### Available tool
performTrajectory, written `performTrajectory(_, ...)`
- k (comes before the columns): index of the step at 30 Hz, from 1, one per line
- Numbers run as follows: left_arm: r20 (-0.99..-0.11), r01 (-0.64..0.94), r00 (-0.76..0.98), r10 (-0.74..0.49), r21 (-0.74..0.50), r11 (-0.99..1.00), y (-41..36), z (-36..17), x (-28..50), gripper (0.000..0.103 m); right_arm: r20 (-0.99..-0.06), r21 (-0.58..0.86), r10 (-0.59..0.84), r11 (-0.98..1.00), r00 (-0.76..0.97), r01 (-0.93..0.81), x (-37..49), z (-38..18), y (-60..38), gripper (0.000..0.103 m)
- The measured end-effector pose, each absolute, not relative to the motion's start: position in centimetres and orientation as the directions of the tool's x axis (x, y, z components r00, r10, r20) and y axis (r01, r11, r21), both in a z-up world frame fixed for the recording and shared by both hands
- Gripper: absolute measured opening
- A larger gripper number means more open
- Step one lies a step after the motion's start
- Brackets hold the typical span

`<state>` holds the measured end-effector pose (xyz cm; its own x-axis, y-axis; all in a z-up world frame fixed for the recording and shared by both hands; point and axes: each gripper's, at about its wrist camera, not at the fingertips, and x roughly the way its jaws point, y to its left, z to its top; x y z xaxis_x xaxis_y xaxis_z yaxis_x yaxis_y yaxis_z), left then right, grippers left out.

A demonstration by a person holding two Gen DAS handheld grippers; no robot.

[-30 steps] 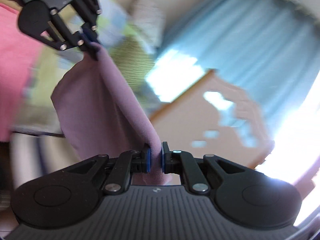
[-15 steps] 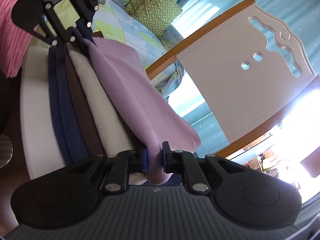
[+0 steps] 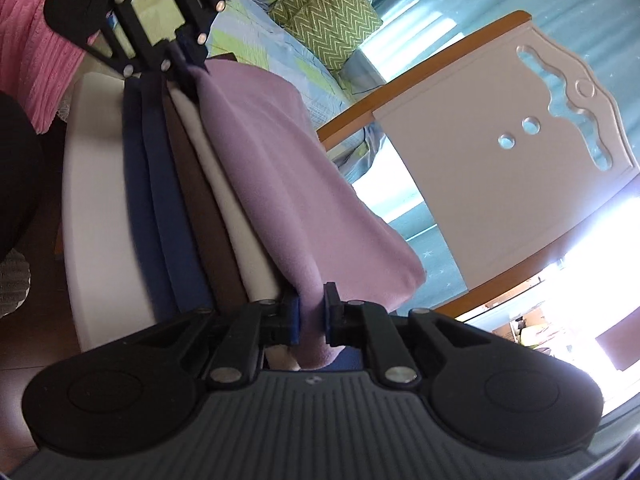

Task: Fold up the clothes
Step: 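Lower the folded top onto the clothes stack and open both tools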

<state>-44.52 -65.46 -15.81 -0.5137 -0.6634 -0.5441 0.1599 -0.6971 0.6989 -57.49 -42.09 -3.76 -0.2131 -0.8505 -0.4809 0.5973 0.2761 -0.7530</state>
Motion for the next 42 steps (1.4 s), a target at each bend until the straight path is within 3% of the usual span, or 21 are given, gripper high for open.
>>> performTrajectory(2, -0.543, 0.202, -0.517, -0.662, 0.674, -0.711, -66.0, -15.5, -43.8, 0.014, -0.477, -0.751, -0.850, 0.262, -0.223, 0.606, -57.6, -3.4, -41.7, 0.013)
performTrajectory(6, -0.550, 0.257, -0.530, -0.646, 0.622, -0.740, -69.4, -14.5, -45.0, 0.013, -0.467, -0.728, -0.855, 0.224, -0.228, 0.648, -57.8, -3.5, -40.6, 0.013)
performTrajectory(21, -0.523, 0.259, -0.534, -0.664, 0.647, -0.717, -70.3, -15.5, -44.9, 0.013, -0.465, -0.604, -0.851, 0.103, -0.245, 0.790, -58.4, -3.1, -42.9, 0.017)
performTrajectory(28, -0.467, 0.179, -0.520, -0.716, 0.760, -0.625, -69.3, -16.3, -44.5, 0.014, -0.451, -0.593, -0.854, 0.070, -0.259, 0.802, -58.9, -3.1, -42.5, 0.022)
performTrajectory(32, -0.380, 0.154, -0.509, -0.772, 0.842, -0.516, -69.3, -16.6, -44.5, 0.010, -0.454, -0.582, -0.853, 0.064, -0.259, 0.811, -59.1, -3.1, -42.8, 0.024)
performTrajectory(38, -0.454, 0.171, -0.467, -0.759, 0.796, -0.581, -69.5, -18.2, -43.6, 0.002, -0.465, -0.551, -0.850, 0.059, -0.247, 0.833, -58.9, -2.9, -42.4, 0.028)
performTrajectory(42, -0.485, 0.314, -0.451, -0.749, 0.700, -0.642, -70.2, -16.8, -41.3, 0.013, -0.448, -0.467, -0.872, 0.039, -0.198, 0.884, -58.5, -1.1, -41.0, 0.026)
